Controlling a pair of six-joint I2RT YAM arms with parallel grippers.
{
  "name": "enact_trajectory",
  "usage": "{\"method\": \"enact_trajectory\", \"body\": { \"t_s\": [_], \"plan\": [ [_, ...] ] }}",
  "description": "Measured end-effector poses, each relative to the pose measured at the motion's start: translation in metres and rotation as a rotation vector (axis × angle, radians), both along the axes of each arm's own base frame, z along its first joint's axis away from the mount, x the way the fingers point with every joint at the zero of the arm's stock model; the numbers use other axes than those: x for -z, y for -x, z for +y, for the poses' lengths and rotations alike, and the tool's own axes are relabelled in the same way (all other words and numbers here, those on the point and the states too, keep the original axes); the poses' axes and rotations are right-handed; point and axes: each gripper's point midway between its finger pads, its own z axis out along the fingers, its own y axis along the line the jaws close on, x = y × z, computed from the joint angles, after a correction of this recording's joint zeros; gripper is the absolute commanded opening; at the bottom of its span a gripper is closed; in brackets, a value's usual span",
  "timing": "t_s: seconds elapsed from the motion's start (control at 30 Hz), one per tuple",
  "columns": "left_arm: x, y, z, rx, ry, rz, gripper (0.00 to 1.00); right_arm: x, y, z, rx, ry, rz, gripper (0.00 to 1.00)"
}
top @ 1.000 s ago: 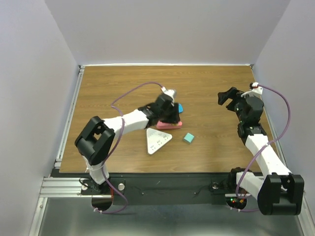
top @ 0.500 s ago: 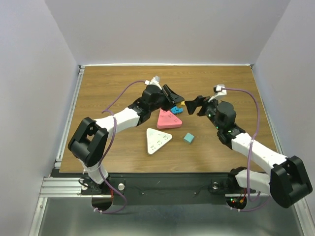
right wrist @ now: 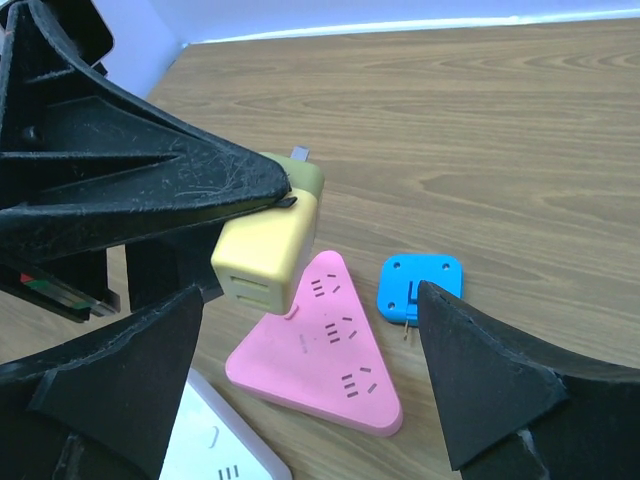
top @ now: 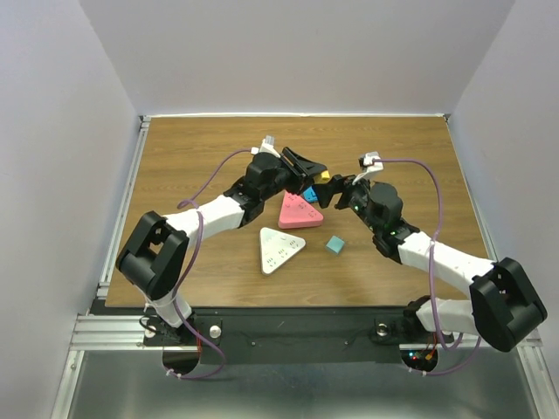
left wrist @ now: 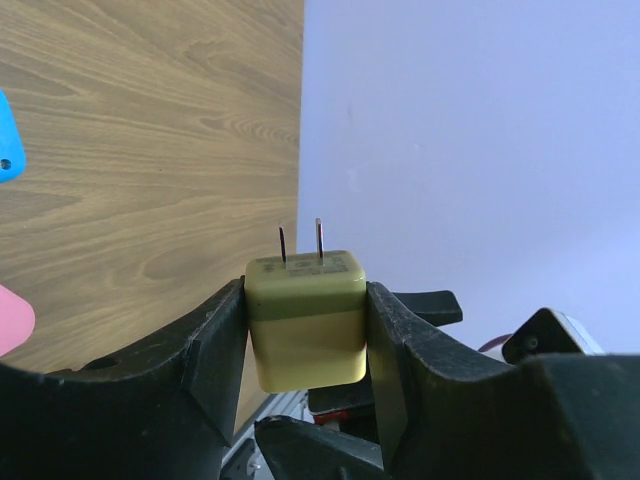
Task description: Insert the plug
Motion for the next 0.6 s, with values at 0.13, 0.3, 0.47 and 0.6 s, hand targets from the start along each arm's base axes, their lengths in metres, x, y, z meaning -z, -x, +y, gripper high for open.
{"method": "enact_trajectory", "body": {
  "t_s": [0.13, 0.3, 0.47, 0.6],
  "plan": [
    [0.004, 0.004, 0.003, -0.006, 0.017, 0.017, 0.00, -0.005, -0.003, 0.001, 0.013, -0.003, -0.028, 0.90],
    [0.008, 0.007, 0.005, -0.011, 0.029, 0.040, 0.00, -0.013, -0.007, 0.004, 0.029, -0.011, -0.076, 0.86],
    [0.005, 0.008, 0.004, -0.008, 0.051, 0.043, 0.00, 0.000, -0.014, 0.013, 0.023, 0.015, -0.065, 0.74],
    [0.005, 0.009, 0.003, -0.008, 0.058, 0.046, 0.00, 0.003, -0.015, 0.020, 0.016, 0.018, -0.068, 0.58]
  ]
}}
